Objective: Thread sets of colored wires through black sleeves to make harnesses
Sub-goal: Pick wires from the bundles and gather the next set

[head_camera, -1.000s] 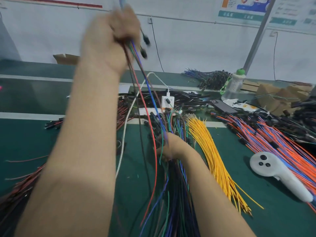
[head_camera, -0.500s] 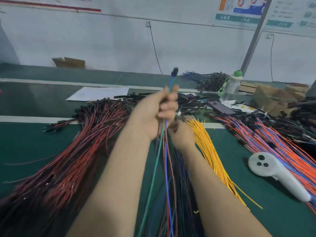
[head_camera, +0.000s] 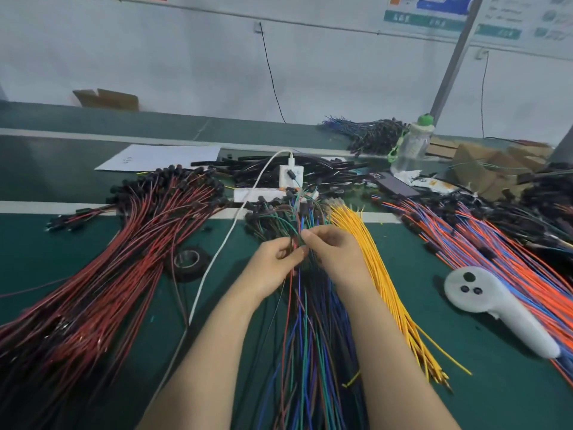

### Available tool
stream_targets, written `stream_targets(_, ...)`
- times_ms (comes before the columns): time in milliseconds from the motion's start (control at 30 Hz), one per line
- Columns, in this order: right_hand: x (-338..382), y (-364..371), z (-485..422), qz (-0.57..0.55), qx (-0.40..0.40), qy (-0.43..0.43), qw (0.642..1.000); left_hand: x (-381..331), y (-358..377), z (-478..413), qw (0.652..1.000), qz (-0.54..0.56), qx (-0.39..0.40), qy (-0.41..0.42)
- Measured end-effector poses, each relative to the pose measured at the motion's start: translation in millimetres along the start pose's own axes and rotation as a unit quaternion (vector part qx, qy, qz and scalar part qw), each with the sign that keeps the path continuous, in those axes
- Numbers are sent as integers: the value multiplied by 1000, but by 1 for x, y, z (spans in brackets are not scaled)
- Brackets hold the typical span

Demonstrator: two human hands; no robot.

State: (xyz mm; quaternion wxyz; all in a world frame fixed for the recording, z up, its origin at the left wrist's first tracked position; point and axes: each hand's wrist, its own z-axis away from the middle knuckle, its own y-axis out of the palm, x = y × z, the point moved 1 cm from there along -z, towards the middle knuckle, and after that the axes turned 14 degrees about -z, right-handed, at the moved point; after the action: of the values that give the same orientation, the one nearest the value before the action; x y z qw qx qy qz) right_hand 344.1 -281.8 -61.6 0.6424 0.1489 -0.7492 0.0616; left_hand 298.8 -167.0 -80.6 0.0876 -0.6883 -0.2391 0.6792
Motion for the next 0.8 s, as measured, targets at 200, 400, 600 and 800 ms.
stream_targets(200,3,-6,1,32,26,16,999,-3,4,3,999,-4,13,32)
stream_targets(400,7,-8,3,333,-7,-114,936,-6,10,4,999,-25,-18,19)
stream_targets(600,9,-3,4,-212,-96,-27,972,-25,13,7,981,187,-52,18)
stream_targets(800,-8,-10,1,-135,-35,56,989,-13,15,7,994,5,-94,58)
